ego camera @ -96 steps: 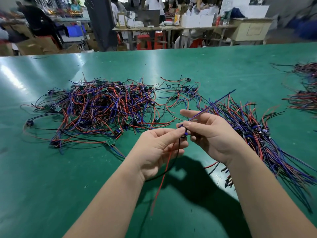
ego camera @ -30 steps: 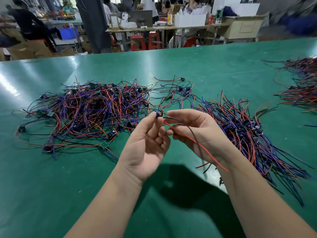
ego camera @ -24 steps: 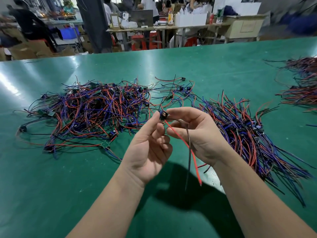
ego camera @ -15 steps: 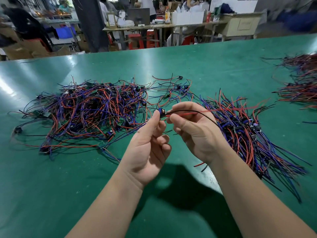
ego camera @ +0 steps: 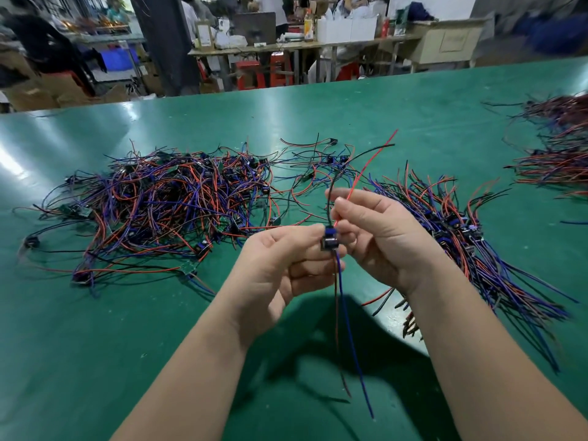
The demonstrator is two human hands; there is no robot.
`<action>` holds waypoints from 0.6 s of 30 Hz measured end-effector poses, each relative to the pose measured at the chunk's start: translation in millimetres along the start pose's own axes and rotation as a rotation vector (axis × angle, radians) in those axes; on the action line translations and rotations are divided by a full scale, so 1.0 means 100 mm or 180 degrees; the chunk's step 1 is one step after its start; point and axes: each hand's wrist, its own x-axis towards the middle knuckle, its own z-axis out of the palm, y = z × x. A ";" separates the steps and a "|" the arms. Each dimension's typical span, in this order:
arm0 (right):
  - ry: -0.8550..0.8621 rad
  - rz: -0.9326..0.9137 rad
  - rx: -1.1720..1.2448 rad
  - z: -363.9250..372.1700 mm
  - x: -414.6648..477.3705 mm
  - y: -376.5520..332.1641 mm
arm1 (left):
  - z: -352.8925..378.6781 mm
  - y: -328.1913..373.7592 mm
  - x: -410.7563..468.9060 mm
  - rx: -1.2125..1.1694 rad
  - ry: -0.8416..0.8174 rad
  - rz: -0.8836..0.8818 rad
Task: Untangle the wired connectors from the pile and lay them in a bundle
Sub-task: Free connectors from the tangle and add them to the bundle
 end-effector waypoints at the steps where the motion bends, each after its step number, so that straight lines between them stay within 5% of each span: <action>1: 0.0047 0.0055 -0.0216 -0.02 0.00 0.00 | 0.01 -0.02 0.01 0.0066 0.0149 0.0083; 10: -0.0259 0.0500 -0.1305 -0.12 -0.02 0.00 | -0.01 -0.05 -0.01 0.0477 0.0271 -0.0037; 18: 0.0954 -0.0274 -0.1077 -0.19 0.06 -0.07 | -0.03 -0.11 -0.04 0.1041 -0.0427 -0.0735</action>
